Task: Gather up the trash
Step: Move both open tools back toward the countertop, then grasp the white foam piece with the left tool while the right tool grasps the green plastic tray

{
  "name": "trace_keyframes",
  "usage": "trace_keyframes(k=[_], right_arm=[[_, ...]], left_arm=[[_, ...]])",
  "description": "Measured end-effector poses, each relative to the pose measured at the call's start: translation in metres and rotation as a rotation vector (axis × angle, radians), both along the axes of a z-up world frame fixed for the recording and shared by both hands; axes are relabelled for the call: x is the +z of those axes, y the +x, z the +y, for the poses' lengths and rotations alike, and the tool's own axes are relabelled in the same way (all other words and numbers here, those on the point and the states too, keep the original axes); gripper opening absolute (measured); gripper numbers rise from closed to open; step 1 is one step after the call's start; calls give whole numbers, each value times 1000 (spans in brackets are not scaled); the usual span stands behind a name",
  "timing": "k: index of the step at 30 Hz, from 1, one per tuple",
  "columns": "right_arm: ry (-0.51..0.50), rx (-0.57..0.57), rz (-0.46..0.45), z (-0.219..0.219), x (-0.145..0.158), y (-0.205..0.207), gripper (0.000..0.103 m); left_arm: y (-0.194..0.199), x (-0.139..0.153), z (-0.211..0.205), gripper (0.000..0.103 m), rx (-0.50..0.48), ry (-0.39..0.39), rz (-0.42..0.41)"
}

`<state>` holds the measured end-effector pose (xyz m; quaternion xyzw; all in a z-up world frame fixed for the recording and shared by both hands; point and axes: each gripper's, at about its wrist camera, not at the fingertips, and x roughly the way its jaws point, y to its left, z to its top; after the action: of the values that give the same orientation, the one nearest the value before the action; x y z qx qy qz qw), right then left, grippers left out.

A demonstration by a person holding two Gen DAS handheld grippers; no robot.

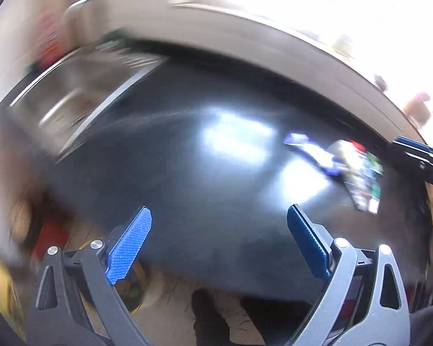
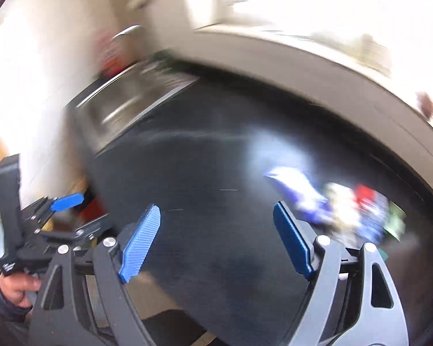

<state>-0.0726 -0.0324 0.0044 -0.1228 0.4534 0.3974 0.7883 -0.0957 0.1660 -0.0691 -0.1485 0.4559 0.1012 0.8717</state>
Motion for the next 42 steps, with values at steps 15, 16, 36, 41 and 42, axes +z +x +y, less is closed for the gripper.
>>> trace_keyframes(k=[15,16,36,41,42], right_arm=[[-15,-454,39,-192,-27,56,78],[-15,-455,39,-194,-29,59,78],[-137,-418,191,-159,-151,199,72],[-160,-444,281,-154,-189,235,63],[-163,-441,289,-153,-192,239,62]], left_arm=[[109,13,-163,92,-384,3,23],[113,11,-165,92,-385,3,31],[270,-86,-199,91,-198,-86,251],[290,-105,-199,88,-176,-111,293],[293,-108,-199,87,-174,-121,297]])
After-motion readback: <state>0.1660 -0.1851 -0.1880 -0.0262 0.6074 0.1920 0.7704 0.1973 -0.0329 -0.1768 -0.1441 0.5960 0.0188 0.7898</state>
